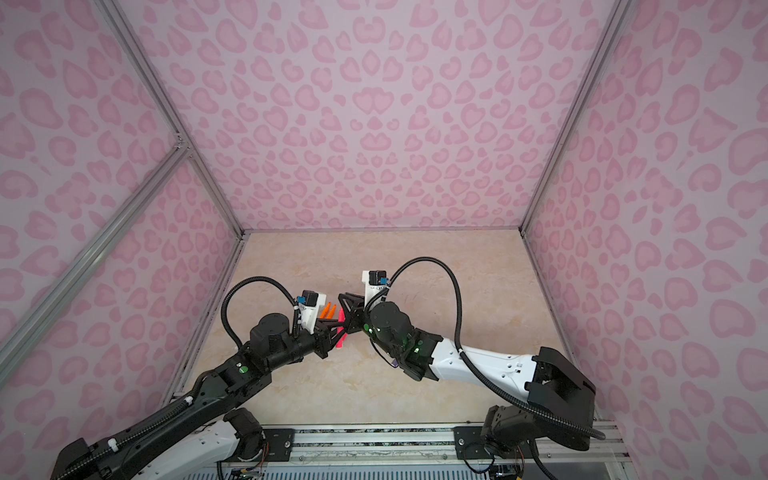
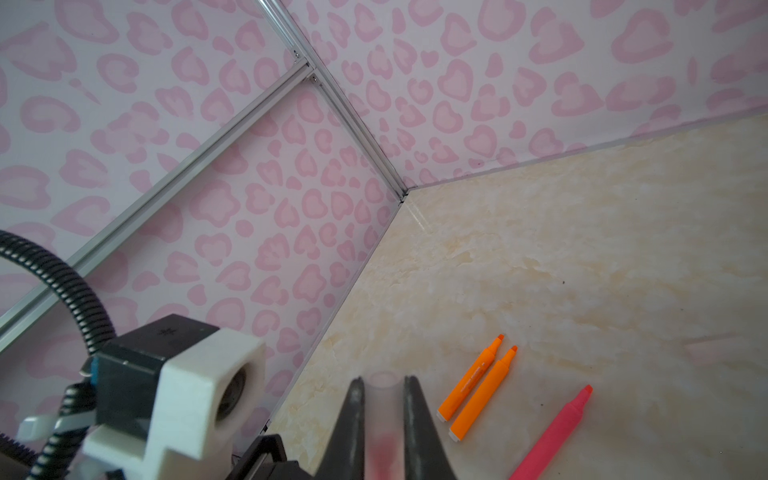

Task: Insert the pens into the pen caps
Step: 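Lower the cap onto the highlighter tip with the right gripper, then press the cap down onto the highlighter with the right gripper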

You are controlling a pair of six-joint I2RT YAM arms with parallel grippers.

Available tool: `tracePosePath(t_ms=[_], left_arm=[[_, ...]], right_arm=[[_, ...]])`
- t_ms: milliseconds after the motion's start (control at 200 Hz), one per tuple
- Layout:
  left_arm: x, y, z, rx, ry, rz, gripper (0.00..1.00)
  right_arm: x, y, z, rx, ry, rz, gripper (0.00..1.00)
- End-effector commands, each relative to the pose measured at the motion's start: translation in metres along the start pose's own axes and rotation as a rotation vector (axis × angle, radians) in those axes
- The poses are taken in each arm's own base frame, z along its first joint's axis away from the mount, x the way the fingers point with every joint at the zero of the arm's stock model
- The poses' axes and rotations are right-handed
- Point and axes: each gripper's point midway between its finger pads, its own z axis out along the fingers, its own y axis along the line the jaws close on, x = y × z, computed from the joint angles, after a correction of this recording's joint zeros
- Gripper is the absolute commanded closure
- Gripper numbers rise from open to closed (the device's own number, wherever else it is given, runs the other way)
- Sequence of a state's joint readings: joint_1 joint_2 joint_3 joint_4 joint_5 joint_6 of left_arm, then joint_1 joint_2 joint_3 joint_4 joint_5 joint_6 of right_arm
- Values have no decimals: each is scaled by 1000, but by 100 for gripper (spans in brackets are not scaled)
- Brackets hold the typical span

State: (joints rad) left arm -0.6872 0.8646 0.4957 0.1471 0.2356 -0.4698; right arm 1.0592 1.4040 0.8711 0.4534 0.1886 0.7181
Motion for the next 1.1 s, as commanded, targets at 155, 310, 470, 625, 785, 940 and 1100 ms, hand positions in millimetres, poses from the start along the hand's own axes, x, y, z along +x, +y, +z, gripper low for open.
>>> tracePosePath(t_ms=[155, 310, 470, 625, 785, 940, 1100], left_arm=[[-31, -2, -4, -20, -119, 37, 97], [-30, 0, -2, -26, -112, 35, 97], [-30, -1, -2, -22, -111, 33, 97], [-30, -3, -1, -12, -107, 30, 97], [-31, -7, -1, 5, -105, 32, 97], [-30, -10, 0, 25, -99, 33, 97], [-30, -12, -1, 38, -102, 32, 97]], right_arm=[[0, -7, 2, 121, -4, 66, 100], [-15, 4, 5, 124, -40, 81, 100], [-8, 7, 2, 139, -38, 41, 100], [5, 10, 3, 108, 4, -12, 100], [21, 16, 0, 45, 62, -115, 100], [34, 22, -9, -70, 75, -166, 100], [34, 9, -21, -97, 45, -146, 100]])
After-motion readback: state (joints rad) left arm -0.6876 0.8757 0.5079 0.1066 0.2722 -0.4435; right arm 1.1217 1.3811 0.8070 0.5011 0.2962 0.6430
